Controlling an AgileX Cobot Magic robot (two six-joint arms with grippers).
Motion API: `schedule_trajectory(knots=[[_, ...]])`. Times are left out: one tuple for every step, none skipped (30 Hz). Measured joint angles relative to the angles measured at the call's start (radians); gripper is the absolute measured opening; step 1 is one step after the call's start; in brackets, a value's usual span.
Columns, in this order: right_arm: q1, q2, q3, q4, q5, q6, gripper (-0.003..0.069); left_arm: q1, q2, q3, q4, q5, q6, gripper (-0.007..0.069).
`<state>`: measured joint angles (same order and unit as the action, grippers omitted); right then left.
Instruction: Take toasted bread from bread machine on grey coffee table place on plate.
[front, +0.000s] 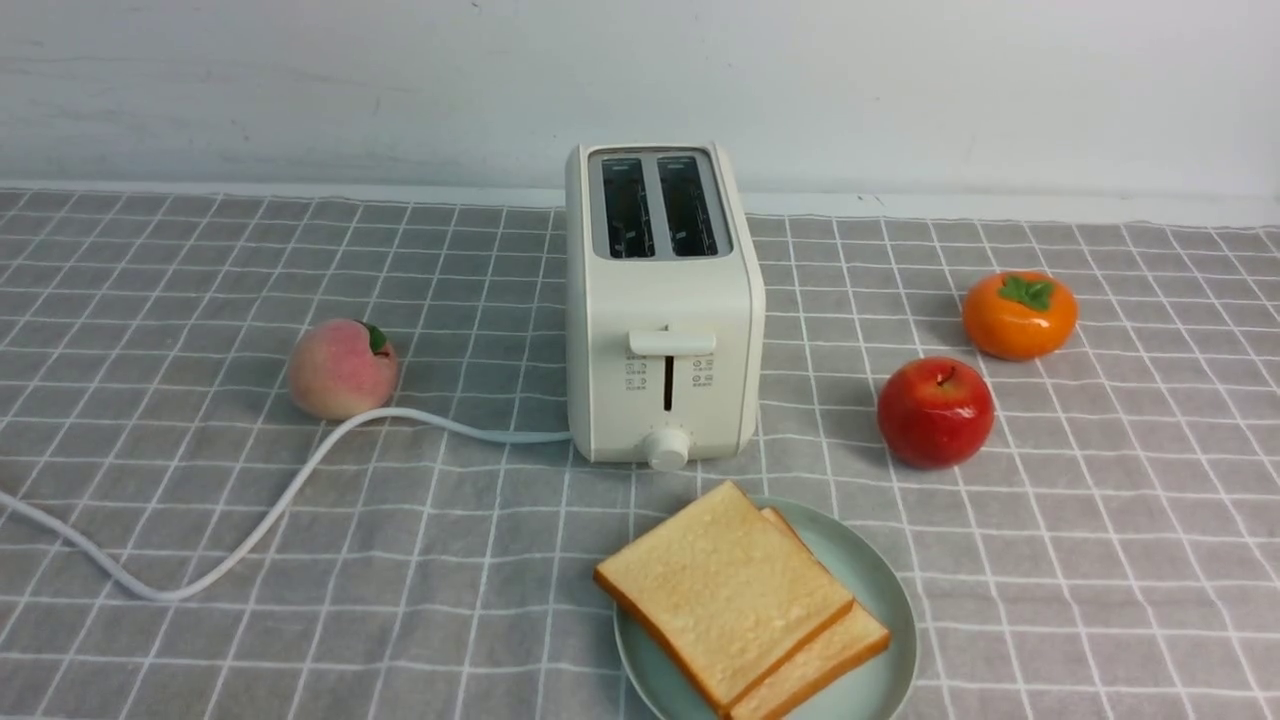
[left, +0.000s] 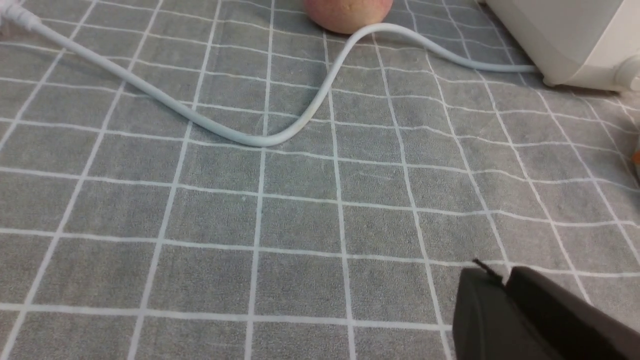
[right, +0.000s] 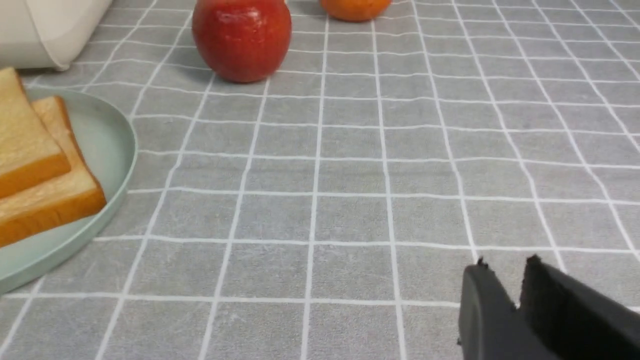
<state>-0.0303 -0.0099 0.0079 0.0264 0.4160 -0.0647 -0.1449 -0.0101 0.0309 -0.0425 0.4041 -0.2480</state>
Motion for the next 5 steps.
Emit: schedule_trajectory(knots=[[0.000, 0.000, 0.000, -0.001, -0.001, 0.000, 0.0123, 0.000, 0.000, 0.000, 0.000, 0.000, 0.000, 0.0057], [-0.001, 0.000, 0.000, -0.004, -0.002, 0.000, 0.0125, 0.000, 0.000, 0.000, 0.000, -0.001, 0.000, 0.0057], [-0.001, 0.000, 0.001, -0.005, -0.002, 0.000, 0.0125, 0.000, 0.000, 0.000, 0.000, -0.001, 0.000, 0.0059], [-0.001, 0.000, 0.001, -0.005, -0.002, 0.000, 0.0126, 0.000, 0.000, 0.000, 0.000, -0.001, 0.000, 0.0060], [-0.001, 0.000, 0.001, -0.005, -0.002, 0.000, 0.0127, 0.000, 0.000, 0.000, 0.000, -0.001, 0.000, 0.0061]])
